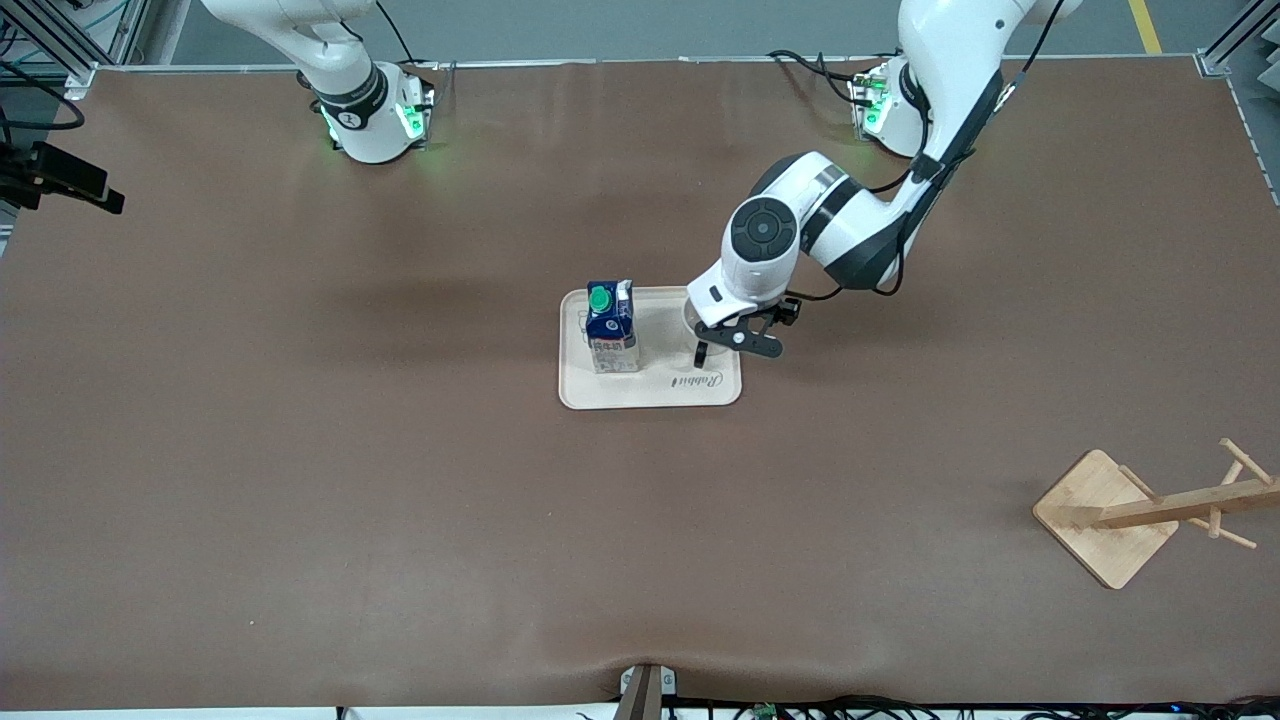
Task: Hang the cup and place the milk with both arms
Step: 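Grasp the white mug by its rim with the left gripper, then lift the mug toward the wooden stand while the right gripper reaches the carton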
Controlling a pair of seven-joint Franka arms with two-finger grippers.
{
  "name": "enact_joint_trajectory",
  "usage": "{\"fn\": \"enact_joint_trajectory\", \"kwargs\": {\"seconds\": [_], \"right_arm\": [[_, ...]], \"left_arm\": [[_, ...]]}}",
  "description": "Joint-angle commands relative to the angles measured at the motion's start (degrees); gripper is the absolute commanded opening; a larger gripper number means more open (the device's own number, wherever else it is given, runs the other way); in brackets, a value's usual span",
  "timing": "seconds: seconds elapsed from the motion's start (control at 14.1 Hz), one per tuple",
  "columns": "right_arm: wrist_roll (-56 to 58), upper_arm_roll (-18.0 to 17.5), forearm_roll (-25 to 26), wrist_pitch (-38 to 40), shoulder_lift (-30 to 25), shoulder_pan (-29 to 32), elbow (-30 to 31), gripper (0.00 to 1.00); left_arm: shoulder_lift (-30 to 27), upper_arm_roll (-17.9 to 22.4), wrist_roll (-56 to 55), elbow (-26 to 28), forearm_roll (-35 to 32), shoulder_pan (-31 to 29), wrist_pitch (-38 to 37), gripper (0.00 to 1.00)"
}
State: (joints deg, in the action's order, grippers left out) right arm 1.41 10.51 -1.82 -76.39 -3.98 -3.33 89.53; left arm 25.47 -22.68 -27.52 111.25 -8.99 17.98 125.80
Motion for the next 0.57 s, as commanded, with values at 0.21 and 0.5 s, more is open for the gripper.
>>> {"fn": "enact_joint_trajectory", "kwargs": {"seconds": [0.21, 0.5], "right_arm": [[0.5, -0.7, -1.5, 0.4, -0.4, 1.6, 0.3, 1.00], [0.5, -0.7, -1.9, 0.3, -0.2, 1.6, 0.2, 1.00]], "left_arm": [[3.5, -0.3, 0.4, -0.9, -1.2, 0.4, 3.0, 0.11], [3.5, -0.3, 0.1, -4.6, -1.3, 0.6, 0.7, 0.00]]}}
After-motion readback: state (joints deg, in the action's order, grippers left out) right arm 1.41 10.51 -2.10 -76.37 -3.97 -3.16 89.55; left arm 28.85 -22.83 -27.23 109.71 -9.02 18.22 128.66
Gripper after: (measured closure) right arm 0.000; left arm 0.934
